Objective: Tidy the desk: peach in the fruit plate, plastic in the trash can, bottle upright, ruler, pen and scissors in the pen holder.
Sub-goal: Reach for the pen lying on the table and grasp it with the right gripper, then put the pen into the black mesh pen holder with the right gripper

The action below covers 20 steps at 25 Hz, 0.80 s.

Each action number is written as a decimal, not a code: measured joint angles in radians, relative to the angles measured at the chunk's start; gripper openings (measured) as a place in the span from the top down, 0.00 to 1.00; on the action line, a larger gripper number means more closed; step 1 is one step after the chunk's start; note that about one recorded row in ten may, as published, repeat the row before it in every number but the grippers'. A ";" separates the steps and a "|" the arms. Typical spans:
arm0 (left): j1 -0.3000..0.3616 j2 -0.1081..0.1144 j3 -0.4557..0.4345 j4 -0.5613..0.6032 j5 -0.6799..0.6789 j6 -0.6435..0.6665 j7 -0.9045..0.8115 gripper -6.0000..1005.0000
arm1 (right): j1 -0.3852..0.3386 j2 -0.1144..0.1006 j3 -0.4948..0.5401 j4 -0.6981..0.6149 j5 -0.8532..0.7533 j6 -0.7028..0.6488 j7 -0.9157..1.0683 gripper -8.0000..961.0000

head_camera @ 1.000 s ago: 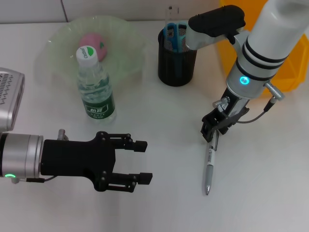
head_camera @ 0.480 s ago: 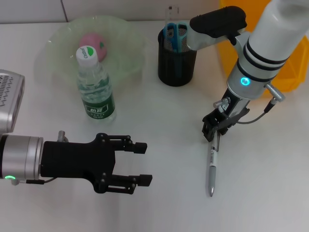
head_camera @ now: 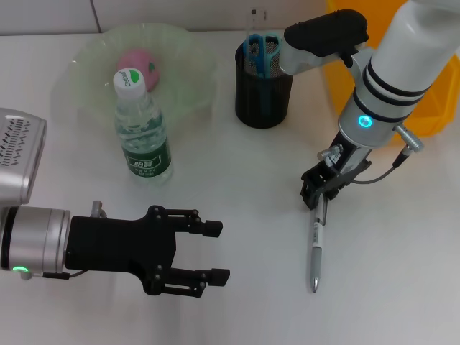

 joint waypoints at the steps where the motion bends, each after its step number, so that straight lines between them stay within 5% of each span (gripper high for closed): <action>1: 0.000 0.000 0.000 0.000 0.000 0.000 0.000 0.27 | 0.000 0.000 0.000 0.000 0.000 0.001 0.000 0.62; 6: 0.002 0.000 -0.001 0.000 0.001 -0.001 0.000 0.27 | -0.003 0.000 -0.007 -0.008 0.010 0.002 -0.001 0.66; 12: 0.004 0.000 -0.001 0.000 0.002 -0.002 0.008 0.27 | -0.010 0.000 -0.035 -0.019 0.032 0.004 -0.001 0.81; 20: 0.006 0.001 0.000 0.000 0.002 -0.003 0.009 0.27 | -0.017 0.000 -0.047 -0.037 0.035 0.003 -0.003 0.82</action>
